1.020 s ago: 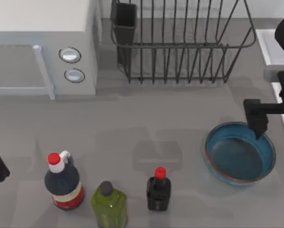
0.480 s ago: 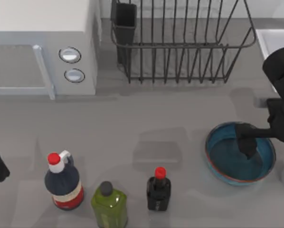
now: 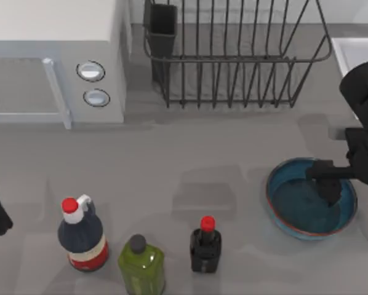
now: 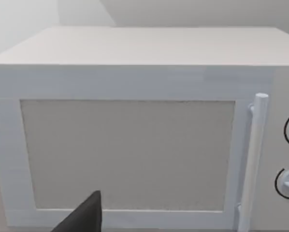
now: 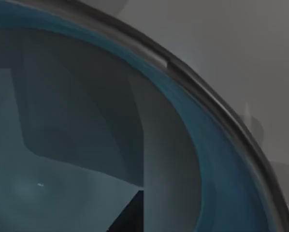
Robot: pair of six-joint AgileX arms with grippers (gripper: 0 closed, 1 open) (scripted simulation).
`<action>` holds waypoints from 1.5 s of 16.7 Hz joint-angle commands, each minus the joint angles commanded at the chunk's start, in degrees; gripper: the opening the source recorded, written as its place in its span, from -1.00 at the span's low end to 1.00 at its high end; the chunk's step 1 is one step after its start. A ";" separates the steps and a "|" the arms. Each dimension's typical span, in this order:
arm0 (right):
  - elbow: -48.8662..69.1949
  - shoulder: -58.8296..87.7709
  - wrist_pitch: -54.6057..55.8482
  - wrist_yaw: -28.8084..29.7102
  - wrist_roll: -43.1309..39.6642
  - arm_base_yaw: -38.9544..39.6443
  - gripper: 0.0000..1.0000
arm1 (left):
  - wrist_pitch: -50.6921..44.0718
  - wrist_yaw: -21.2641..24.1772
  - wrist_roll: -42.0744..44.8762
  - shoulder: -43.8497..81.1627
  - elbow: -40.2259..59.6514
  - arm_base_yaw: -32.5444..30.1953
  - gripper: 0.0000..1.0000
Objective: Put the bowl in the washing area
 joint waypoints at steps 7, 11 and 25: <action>0.00 0.00 0.00 0.00 0.00 0.00 -0.96 | 0.00 0.00 0.00 0.00 0.00 0.00 1.00; 0.00 0.00 0.00 0.00 0.00 0.00 -1.00 | 0.00 0.00 0.00 0.00 0.00 0.00 1.00; 16.49 -3.70 -21.88 0.05 -0.09 -0.21 -1.00 | 0.00 0.00 0.00 0.00 0.00 0.00 1.00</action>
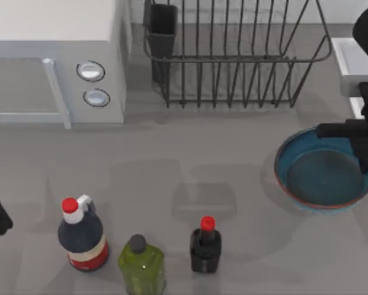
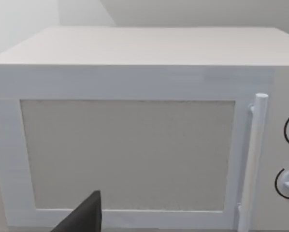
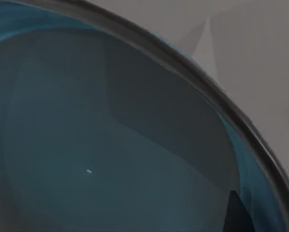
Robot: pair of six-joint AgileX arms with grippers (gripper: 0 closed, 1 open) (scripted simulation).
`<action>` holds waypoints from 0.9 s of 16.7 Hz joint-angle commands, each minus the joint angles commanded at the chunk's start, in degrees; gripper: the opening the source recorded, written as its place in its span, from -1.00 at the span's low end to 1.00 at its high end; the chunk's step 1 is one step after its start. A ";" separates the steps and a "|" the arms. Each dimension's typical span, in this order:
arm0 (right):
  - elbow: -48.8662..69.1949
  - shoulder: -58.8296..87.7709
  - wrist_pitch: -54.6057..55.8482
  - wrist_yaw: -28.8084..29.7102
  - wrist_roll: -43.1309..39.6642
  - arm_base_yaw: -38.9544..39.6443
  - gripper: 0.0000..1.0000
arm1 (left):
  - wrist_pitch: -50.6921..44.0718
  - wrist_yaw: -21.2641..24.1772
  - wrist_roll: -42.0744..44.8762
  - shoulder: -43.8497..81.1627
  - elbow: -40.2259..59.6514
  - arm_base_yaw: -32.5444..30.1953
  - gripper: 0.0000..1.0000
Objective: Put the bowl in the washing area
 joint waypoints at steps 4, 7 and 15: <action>8.49 -2.95 -10.33 -0.01 -0.27 -0.13 -1.00 | 0.00 0.00 0.00 0.00 0.00 0.00 1.00; 9.95 -3.73 -11.87 -0.01 -0.35 -0.17 -1.00 | 0.00 0.00 0.00 0.00 0.00 0.00 1.00; 7.27 -3.88 -6.49 -2.35 -2.27 -1.77 -1.00 | 0.00 0.00 0.00 0.00 0.00 0.00 1.00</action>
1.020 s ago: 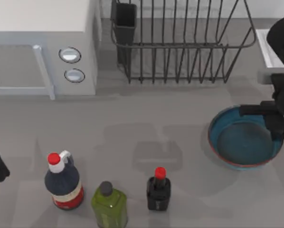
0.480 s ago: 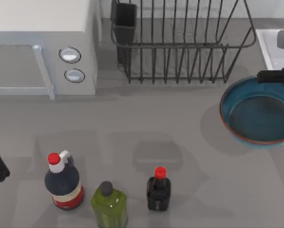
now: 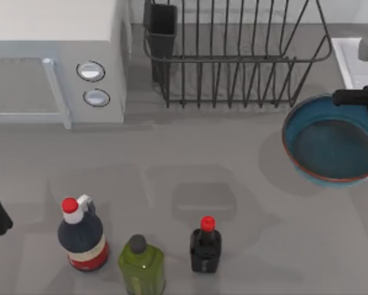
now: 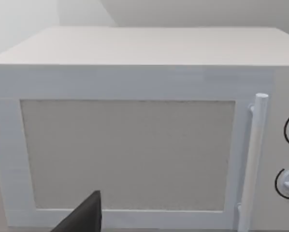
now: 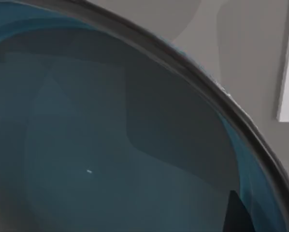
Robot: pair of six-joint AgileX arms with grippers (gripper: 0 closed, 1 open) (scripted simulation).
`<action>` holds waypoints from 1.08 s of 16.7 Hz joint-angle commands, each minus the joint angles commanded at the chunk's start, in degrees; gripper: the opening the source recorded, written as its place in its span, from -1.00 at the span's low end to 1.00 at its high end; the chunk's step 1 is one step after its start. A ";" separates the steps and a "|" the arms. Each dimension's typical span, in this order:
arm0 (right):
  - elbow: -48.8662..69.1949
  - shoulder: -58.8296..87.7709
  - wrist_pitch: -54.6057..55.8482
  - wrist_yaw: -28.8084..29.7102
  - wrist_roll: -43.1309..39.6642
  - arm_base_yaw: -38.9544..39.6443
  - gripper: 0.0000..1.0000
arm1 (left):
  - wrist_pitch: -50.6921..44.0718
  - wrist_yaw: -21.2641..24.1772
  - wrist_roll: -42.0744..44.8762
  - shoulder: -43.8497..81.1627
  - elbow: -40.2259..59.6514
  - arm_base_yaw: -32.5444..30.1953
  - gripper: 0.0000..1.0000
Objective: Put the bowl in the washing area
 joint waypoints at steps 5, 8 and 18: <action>-7.51 -0.64 17.83 -6.25 -2.87 -7.13 -1.00 | 0.00 0.00 0.00 0.00 0.00 0.00 1.00; -14.03 -0.76 34.60 -10.53 -3.64 -13.50 -1.00 | 0.00 0.00 0.00 0.00 0.00 0.00 1.00; -39.57 -7.86 100.50 -23.16 -6.50 -35.11 -1.00 | 0.00 0.00 0.00 0.00 0.00 0.00 1.00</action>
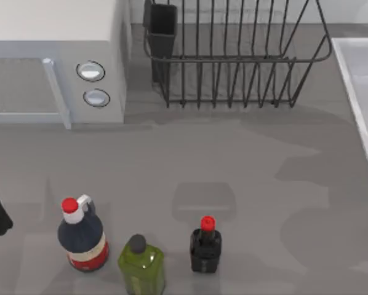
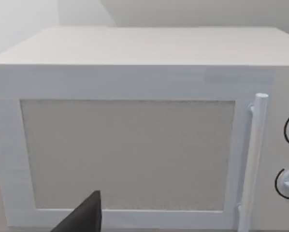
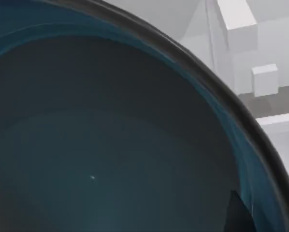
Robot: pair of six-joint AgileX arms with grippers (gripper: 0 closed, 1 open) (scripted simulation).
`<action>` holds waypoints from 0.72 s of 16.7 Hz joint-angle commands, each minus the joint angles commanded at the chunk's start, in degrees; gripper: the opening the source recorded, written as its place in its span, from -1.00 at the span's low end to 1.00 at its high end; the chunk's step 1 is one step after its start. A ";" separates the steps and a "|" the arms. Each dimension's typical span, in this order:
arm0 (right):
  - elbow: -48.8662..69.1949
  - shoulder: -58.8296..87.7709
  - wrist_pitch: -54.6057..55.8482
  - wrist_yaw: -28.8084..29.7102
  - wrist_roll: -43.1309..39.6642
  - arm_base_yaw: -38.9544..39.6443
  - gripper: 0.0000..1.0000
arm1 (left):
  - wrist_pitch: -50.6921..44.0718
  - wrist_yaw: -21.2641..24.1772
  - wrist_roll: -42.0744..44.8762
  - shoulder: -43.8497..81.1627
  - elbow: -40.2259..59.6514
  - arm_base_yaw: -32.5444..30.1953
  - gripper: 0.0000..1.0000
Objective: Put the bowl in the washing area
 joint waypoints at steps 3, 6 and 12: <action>-6.14 -2.54 14.06 -2.19 -2.05 -4.27 -1.00 | 0.00 0.00 0.00 0.00 0.00 0.00 1.00; -10.37 -4.17 22.77 -3.15 -4.31 -6.87 -1.00 | 0.00 0.00 0.00 0.00 0.00 0.00 1.00; -11.97 -4.63 26.09 -3.34 -5.61 -7.76 -1.00 | 0.00 0.00 0.00 0.00 0.00 0.00 1.00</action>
